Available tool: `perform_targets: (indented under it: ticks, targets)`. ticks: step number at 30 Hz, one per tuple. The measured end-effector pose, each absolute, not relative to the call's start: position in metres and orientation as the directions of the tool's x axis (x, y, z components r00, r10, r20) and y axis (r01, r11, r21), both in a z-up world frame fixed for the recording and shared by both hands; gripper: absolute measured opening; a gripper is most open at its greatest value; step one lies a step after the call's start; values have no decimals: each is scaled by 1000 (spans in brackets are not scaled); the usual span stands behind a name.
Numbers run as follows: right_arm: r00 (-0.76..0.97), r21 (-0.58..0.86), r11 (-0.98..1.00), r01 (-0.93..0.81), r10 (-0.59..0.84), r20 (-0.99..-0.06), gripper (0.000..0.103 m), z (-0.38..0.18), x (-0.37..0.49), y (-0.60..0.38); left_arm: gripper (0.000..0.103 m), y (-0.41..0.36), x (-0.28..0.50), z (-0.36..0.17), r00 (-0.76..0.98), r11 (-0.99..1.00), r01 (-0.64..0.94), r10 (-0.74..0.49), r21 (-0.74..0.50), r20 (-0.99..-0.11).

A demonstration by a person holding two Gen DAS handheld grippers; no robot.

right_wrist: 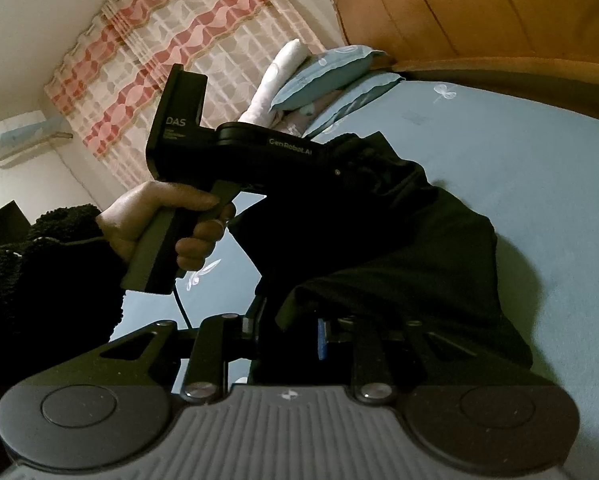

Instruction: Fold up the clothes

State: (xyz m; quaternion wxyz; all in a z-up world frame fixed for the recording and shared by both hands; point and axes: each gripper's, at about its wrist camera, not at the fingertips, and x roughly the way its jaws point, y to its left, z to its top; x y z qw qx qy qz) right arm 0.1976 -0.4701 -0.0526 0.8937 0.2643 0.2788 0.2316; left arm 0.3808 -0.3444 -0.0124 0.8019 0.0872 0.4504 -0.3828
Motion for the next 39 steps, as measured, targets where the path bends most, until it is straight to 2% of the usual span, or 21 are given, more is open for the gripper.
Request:
perform_targets:
  ticks: [8,13,14,18,21,24,28,30,33,39]
  targets:
    - [738,613,748,-255,560,-377,34,-54,193,-469,49,-347,395,-15,346,707,691,-507,-152,-789]
    - [732,637,732,-241,568,-376,38,-57,189,-469,54,-345,402,-3,442,741,668,-471,-71,-763]
    - [728,650,722,-237,575,-373,41,-58,187,-469,55,-344,403,-1,460,748,662,-463,-55,-757]
    - [711,704,677,-216,603,-362,69,-64,181,-470,59,-328,398,12,452,757,643,-500,-118,-738]
    - [698,741,645,-187,618,-362,80,-68,171,-473,59,-316,379,15,457,746,659,-498,-96,-737]
    - [687,780,608,-150,631,-360,82,-73,160,-478,61,-298,353,13,451,736,671,-504,-94,-737]
    - [695,856,510,-80,645,-319,88,-82,139,-493,68,-271,318,4,438,723,683,-521,-106,-733]
    - [707,894,447,-28,641,-299,92,-90,131,-501,68,-258,303,-2,434,723,681,-523,-112,-733]
    - [726,944,324,57,636,-262,93,-105,125,-514,68,-241,277,-14,440,734,667,-526,-127,-728]
    - [799,984,57,171,576,-172,100,-137,124,-521,72,-217,229,-23,485,747,642,-570,-172,-664]
